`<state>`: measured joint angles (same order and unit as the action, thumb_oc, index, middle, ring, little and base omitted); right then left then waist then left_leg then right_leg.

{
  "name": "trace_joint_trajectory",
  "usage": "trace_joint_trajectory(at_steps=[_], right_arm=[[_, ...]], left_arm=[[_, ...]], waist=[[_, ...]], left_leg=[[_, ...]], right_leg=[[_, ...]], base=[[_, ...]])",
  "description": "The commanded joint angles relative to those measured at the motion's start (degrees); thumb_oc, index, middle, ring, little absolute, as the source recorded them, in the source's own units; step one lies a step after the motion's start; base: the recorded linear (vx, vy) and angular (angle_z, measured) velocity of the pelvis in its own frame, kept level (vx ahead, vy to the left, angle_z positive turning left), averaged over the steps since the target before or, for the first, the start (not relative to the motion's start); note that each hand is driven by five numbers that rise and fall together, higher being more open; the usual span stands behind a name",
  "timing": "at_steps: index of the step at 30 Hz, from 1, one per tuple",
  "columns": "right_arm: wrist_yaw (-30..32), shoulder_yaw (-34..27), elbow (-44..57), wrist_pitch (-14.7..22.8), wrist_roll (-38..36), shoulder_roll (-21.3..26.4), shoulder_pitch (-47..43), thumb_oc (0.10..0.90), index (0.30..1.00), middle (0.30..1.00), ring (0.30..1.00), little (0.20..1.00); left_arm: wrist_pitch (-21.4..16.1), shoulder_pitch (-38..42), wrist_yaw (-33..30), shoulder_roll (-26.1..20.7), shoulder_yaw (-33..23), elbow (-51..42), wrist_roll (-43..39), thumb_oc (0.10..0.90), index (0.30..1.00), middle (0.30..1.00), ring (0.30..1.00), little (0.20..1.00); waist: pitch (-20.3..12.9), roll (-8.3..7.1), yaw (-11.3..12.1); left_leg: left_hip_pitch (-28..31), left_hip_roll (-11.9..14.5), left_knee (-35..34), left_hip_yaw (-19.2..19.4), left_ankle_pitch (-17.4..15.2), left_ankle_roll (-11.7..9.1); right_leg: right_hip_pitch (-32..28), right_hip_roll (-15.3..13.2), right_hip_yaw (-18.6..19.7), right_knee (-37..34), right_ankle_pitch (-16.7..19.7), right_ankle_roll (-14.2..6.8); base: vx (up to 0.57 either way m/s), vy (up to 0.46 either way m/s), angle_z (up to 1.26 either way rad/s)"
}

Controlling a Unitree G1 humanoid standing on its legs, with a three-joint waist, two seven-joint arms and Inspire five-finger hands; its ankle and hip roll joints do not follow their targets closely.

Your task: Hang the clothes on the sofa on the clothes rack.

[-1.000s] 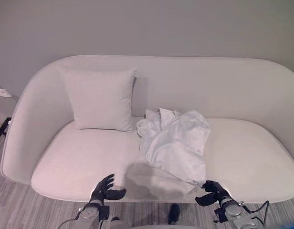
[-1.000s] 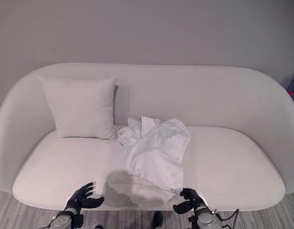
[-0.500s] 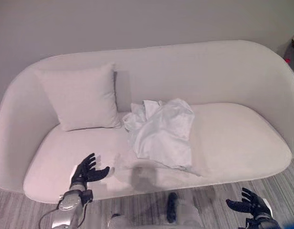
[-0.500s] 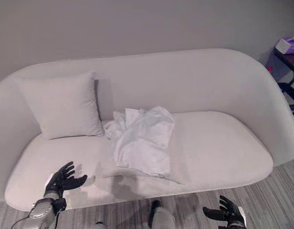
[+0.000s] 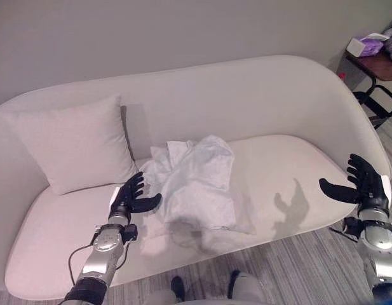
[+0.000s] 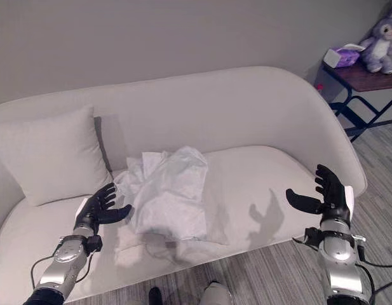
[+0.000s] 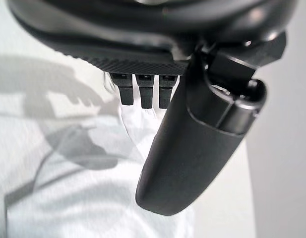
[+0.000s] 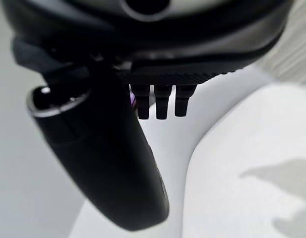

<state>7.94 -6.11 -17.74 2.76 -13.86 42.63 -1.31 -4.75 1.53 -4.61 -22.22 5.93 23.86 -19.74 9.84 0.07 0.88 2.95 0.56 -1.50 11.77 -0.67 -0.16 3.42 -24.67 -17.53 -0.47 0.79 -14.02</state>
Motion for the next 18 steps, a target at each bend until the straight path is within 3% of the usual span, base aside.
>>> trace_joint_trajectory(at_steps=[1, 3, 4, 8, 9, 18], right_arm=[[-0.9, -1.5, 1.2, 4.9, 0.9, 2.0, -9.4, 0.8, 0.9, 0.9, 0.9, 0.9], [-0.8, -0.5, 0.8, 4.9, 1.6, 3.1, -10.7, 0.8, 0.9, 0.9, 0.9, 0.9], [-2.0, 2.4, -0.6, 4.7, 0.9, 6.4, -14.3, 0.8, 0.9, 0.9, 0.9, 0.9], [-2.9, 6.5, -2.6, 4.4, -0.1, 8.3, -18.8, 0.8, 0.9, 0.9, 0.9, 0.9], [-3.4, 10.9, -5.1, 4.1, -1.6, 8.5, -24.6, 0.8, 0.9, 0.9, 0.9, 0.9], [-3.5, 23.4, -16.0, 2.1, -5.4, 5.2, -44.4, 0.8, 0.9, 0.9, 0.9, 0.9]], left_arm=[[-5.2, -0.3, 0.7, -3.7, -4.1, -5.0, 3.0, 0.8, 0.9, 0.9, 0.9, 0.9], [-5.3, -0.9, 0.8, -3.5, -4.1, -5.3, 3.1, 0.8, 0.9, 0.9, 0.9, 0.9], [-5.4, -1.1, 1.4, -3.5, -2.6, -5.6, 3.0, 0.8, 0.9, 0.9, 0.9, 0.9], [-5.5, -1.5, 1.5, -3.1, -1.8, -7.0, 2.4, 0.8, 0.9, 0.9, 0.9, 0.9], [-5.7, -1.3, 1.3, -3.0, -0.5, -8.4, 1.3, 0.8, 0.9, 0.9, 0.9, 0.9], [-6.2, 0.7, 0.7, -4.3, 1.2, -12.7, -0.4, 0.8, 0.9, 0.9, 0.9, 0.9]], waist=[[-2.7, -4.6, 2.5], [-3.0, -4.54, 2.5], [-3.1, -4.27, 3.1], [-3.0, -3.84, 3.4], [-2.0, -3.69, 4.4], [2.6, -3.42, 7.7]], left_leg=[[0.7, 3.4, -3.5, 0.2, -0.9, -4.3], [0.6, 3.8, -3.5, -0.1, -0.8, -4.6], [-0.1, 5.4, -3.5, -0.9, 0.0, -5.7], [-1.0, 6.6, -3.5, -1.5, 0.8, -6.5], [-2.0, 7.4, -3.5, -1.9, 1.4, -6.9], [-6.2, 7.4, -3.5, -2.9, 2.6, -7.3]], right_leg=[[-6.9, 5.6, -0.4, -4.5, 7.5, 0.6], [-7.1, 6.0, -0.9, -4.5, 7.4, 0.7], [-7.5, 7.6, -2.2, -4.5, 5.6, 1.4], [-7.3, 8.9, -3.2, -4.5, 4.4, 1.8], [-6.7, 9.5, -3.5, -4.5, 4.0, 2.0], [-3.3, 9.5, -3.5, -4.5, 4.8, 2.0]], base=[[0.19, -0.181, 0.54], [0.09, -0.11, 0.05], [0.05, -0.112, -0.26], [0.04, -0.079, 0.42], [0.0, -0.039, 0.07], [-0.06, 0.016, 0.05]])
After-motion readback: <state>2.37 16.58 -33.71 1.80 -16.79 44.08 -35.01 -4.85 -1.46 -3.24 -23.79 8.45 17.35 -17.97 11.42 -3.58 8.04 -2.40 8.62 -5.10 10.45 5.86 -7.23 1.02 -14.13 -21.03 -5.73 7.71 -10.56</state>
